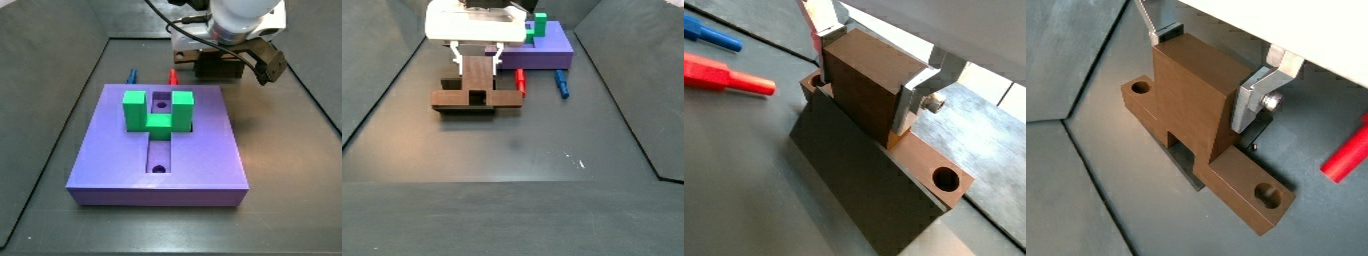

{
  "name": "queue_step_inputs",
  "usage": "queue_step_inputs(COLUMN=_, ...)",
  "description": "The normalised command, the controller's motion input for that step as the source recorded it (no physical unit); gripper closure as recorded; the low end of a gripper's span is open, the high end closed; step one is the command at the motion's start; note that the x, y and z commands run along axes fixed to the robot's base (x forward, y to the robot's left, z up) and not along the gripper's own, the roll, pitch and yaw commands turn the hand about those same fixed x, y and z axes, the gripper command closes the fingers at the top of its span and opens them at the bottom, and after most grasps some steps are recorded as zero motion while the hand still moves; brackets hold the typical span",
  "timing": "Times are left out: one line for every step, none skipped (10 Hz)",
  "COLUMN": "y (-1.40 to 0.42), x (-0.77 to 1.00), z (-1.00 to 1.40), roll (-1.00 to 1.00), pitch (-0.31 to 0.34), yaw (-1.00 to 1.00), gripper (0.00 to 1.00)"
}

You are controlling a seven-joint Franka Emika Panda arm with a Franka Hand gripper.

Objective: Pick up the brown object. Move up. Place the brown object on the fixture. Regrasp the brown object. Move to above the board. Insert the brown object.
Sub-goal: Regrasp the brown object.

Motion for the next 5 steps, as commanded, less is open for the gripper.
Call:
queue_step_inputs(y=0.00, x=0.00, z=0.00, roll=0.00, pitch=0.000, yaw=0.00, gripper=1.00)
queue_step_inputs(y=0.00, x=0.00, z=0.00, roll=0.00, pitch=0.000, yaw=0.00, gripper=1.00)
queue_step_inputs(y=0.00, x=0.00, z=0.00, roll=0.00, pitch=0.000, yaw=0.00, gripper=1.00)
queue_step_inputs(y=0.00, x=0.00, z=0.00, roll=0.00, pitch=0.000, yaw=0.00, gripper=1.00)
queue_step_inputs(y=0.00, x=0.00, z=0.00, roll=0.00, pitch=0.000, yaw=0.00, gripper=1.00)
